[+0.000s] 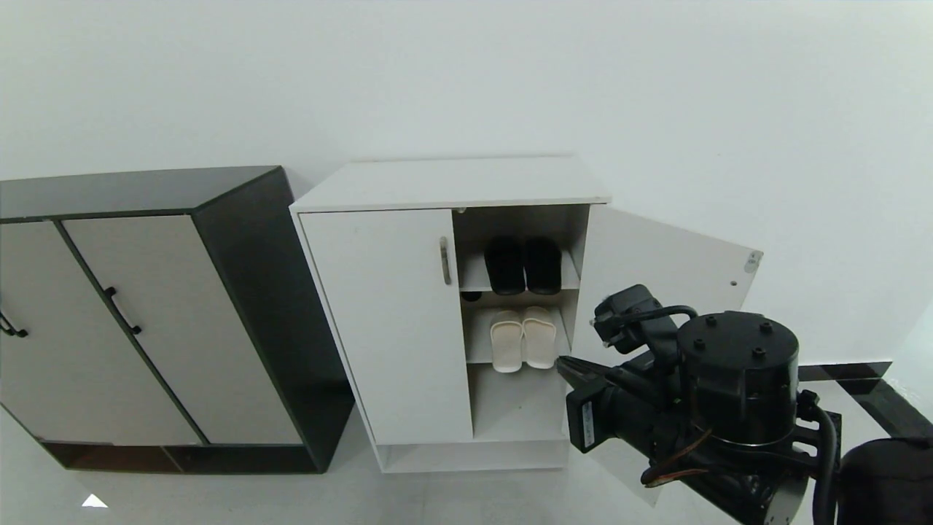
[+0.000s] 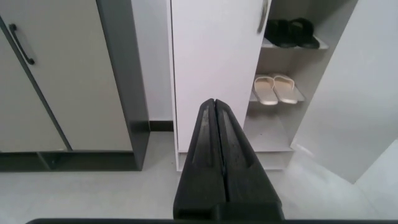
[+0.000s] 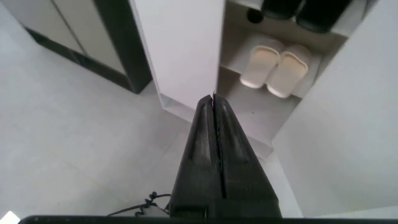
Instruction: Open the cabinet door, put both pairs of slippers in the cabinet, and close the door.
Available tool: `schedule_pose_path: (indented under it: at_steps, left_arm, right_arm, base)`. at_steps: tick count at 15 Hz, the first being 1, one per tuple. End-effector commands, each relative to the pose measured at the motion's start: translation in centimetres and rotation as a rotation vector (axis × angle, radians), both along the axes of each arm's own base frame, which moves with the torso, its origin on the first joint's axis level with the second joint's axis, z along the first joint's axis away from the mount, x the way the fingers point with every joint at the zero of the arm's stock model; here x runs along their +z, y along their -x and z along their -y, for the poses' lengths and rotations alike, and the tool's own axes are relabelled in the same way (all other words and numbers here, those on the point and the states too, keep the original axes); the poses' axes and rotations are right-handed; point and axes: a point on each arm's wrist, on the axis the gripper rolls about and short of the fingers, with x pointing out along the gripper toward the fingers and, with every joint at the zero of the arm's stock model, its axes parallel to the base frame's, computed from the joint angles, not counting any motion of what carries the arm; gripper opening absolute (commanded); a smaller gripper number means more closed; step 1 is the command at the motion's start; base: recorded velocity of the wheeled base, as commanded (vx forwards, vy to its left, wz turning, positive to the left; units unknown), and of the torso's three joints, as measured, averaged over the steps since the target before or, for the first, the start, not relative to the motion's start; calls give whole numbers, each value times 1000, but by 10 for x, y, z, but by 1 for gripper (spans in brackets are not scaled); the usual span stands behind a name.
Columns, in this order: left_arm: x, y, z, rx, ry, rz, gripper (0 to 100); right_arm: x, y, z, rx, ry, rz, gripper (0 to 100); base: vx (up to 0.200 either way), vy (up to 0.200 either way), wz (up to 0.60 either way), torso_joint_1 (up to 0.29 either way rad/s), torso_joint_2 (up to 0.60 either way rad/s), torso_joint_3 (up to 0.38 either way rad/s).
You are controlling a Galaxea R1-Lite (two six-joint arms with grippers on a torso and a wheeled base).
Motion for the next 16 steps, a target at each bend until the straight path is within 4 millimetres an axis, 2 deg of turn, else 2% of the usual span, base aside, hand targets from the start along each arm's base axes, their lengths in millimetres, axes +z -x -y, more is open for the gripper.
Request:
schedule_pose_path:
  at_steps: [1, 16]
  left_arm:
    - [0, 0, 0, 2, 1, -1, 0]
    - [0, 0, 0, 2, 1, -1, 0]
  right_arm:
    - [-1, -1, 0, -1, 4, -3, 0]
    - [-5, -1, -1, 1, 18, -9, 0]
  base:
    - [0, 0, 0, 266, -505, -242]
    - [0, 0, 0, 284, -555, -275]
